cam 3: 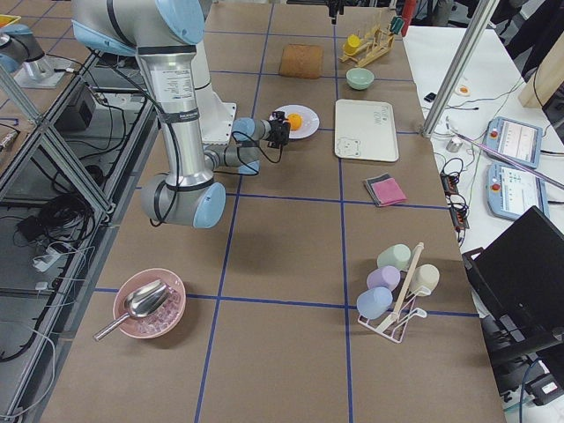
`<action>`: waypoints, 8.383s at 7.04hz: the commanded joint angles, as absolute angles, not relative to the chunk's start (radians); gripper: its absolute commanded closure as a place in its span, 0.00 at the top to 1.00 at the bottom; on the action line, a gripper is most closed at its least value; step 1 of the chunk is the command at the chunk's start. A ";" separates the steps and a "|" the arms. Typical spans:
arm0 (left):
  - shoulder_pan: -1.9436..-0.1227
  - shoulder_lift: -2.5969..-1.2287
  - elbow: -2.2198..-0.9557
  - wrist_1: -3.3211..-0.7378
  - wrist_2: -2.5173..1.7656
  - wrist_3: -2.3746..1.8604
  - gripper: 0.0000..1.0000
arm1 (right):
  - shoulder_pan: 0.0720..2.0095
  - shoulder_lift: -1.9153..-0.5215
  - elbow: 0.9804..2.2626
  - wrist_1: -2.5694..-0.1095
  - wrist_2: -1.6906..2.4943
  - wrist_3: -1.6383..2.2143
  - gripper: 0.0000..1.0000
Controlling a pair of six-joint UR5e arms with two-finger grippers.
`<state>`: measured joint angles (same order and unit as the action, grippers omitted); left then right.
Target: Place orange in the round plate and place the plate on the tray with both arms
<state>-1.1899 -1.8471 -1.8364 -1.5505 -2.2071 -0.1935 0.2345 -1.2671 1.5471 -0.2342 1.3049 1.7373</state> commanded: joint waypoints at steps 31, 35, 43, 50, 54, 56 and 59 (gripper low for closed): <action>-1.183 -1.858 -1.853 -1.549 -2.206 -0.281 1.00 | 0.463 -0.851 1.043 -0.252 1.043 2.253 0.35; -1.181 -1.858 -1.855 -1.551 -2.206 -0.305 1.00 | 0.485 -0.865 1.087 -0.256 1.071 2.249 1.00; -1.184 -1.841 -1.885 -1.562 -2.197 -0.226 1.00 | 1.093 -1.597 1.676 -0.285 2.223 1.262 1.00; -1.273 -1.723 -1.904 -1.556 -2.209 0.114 1.00 | 1.382 -1.706 1.626 -1.044 2.249 -0.204 1.00; -1.389 -1.707 -1.853 -1.440 -2.311 0.175 1.00 | 1.505 -1.565 1.651 -1.517 2.334 -0.463 1.00; -1.465 -1.710 -1.795 -1.323 -2.313 0.345 1.00 | 1.514 -1.490 1.657 -1.707 2.364 -0.463 1.00; -1.494 -1.710 -1.675 -1.310 -2.420 0.426 1.00 | 1.551 -1.541 1.718 -1.738 2.362 -0.479 1.00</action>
